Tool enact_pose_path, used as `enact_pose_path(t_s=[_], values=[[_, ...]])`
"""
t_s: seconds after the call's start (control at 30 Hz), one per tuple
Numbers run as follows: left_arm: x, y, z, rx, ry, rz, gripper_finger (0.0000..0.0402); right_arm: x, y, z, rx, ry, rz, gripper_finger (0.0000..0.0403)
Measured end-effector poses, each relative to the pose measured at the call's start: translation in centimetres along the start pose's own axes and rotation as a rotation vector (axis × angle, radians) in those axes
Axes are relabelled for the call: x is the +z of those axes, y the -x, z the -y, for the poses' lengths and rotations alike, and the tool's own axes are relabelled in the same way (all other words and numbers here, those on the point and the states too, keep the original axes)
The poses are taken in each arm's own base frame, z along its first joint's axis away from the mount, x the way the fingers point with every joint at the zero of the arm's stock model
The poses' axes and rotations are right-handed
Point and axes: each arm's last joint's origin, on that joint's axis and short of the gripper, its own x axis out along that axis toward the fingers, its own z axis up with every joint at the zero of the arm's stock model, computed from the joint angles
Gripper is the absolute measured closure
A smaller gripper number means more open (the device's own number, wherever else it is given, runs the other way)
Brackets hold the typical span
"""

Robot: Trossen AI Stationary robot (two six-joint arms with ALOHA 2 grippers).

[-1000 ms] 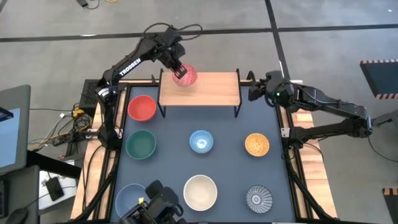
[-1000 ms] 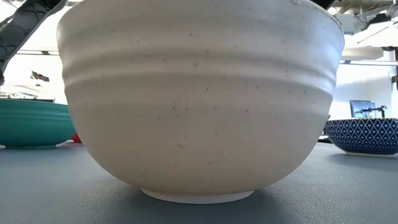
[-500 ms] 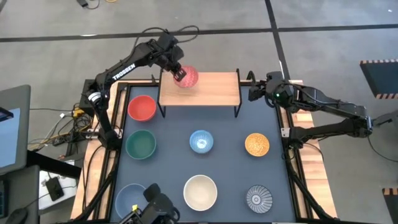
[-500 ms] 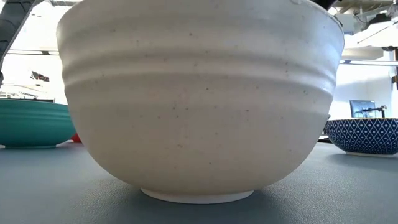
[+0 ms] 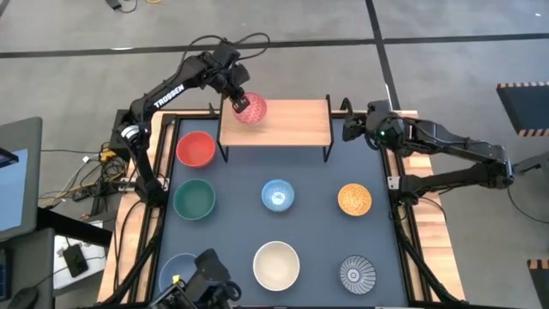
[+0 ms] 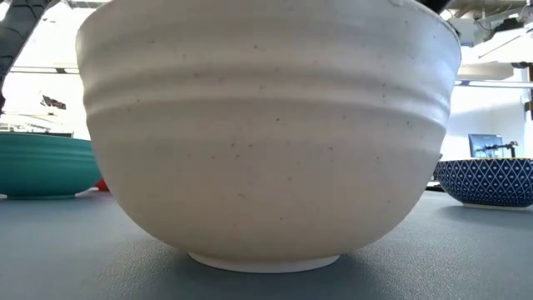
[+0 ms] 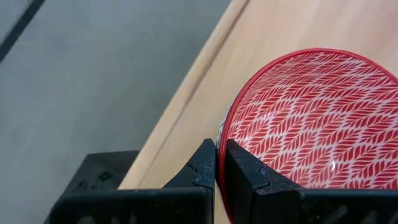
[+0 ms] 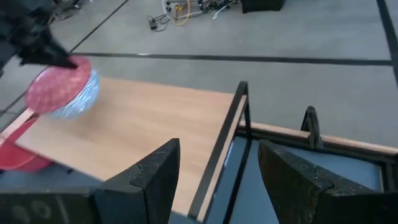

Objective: Place and stack bowls onto a shelf
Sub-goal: Put the red patterned bowl on the shelf

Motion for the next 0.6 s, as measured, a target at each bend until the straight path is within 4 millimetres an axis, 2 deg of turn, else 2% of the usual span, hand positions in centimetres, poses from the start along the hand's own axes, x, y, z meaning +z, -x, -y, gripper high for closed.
enact_pose_path(t_s=[0.17, 0.27, 0.37, 0.6], values=[[-0.1, -0.8, 0.0, 0.002, -0.014, 0.030, 0.0401, -0.4, 0.2, 0.1, -0.016, 0.004, -0.024, 0.0161], [-1.7, -1.6, -0.1, -0.014, 0.035, 0.015, 0.0401, -0.6, 0.2, 0.3, -0.029, -0.006, -0.040, 0.0161], [-2.5, -0.7, 0.2, 0.019, 0.028, 0.070, 0.0401, -0.9, 0.4, 0.3, -0.033, -0.009, -0.055, 0.0161], [-4.7, -0.1, 0.6, 0.048, 0.053, 0.111, 0.0401, -0.8, 0.1, 0.4, -0.050, -0.005, -0.056, 0.0161]])
